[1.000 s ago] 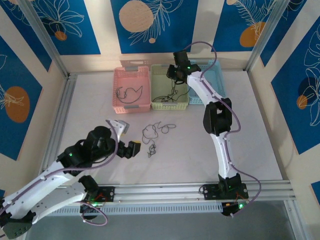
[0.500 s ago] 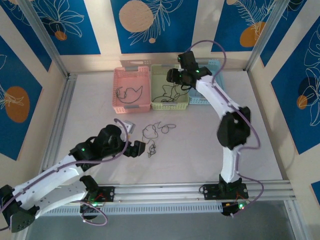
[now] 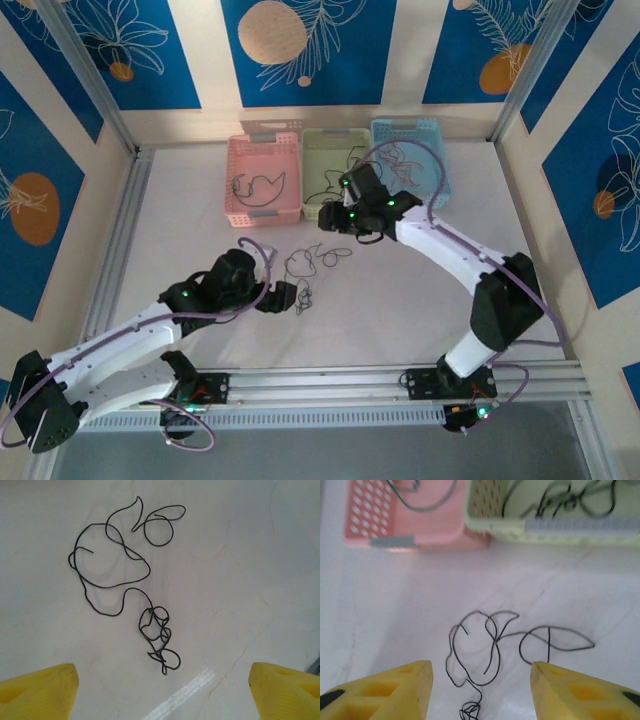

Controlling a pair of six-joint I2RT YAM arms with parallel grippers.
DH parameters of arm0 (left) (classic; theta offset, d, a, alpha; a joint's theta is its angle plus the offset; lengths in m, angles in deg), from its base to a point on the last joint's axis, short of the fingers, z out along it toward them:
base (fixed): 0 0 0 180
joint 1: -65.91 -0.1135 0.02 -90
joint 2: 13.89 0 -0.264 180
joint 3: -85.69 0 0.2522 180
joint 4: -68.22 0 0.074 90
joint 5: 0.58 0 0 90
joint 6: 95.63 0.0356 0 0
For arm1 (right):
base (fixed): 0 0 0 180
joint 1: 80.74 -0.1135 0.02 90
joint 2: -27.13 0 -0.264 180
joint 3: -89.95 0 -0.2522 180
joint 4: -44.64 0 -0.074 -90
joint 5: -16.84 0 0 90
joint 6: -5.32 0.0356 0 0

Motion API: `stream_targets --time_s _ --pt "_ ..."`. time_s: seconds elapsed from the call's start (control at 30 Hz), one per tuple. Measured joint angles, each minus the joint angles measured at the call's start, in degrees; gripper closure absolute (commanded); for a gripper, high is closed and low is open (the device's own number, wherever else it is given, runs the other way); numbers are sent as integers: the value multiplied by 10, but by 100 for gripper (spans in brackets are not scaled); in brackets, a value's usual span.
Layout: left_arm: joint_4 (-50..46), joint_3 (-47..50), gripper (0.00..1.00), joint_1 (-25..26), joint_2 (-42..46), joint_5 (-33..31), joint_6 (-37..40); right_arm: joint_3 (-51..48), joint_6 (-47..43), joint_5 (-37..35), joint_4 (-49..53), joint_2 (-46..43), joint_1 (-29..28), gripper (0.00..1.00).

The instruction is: Untangle the cables

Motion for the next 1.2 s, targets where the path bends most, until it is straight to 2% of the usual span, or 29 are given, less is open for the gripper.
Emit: stream_targets --time_s 0.27,0.5,0.6,0.7,0.77,0.9,1.03,1.2 --pt "-25 13 12 -7 61 -3 0 31 49 -2 2 136 -28 46" --pt "-45 21 11 -12 89 -9 0 51 70 -15 7 196 -42 48" --pt "-48 23 11 -14 89 -9 0 54 74 -16 6 212 -45 58" --pt "-48 23 11 -15 89 -9 0 54 74 -23 4 216 -45 74" --pt "-48 23 11 -15 89 -8 0 55 71 -28 0 216 -45 85" --pt "-48 23 11 -16 90 -9 0 52 62 -33 -14 210 -42 100" --pt "-48 23 11 -18 91 -9 1 10 42 -40 -42 151 -36 100" --pt "-48 23 11 -19 92 -9 1 -46 17 -28 -81 1 -7 100"
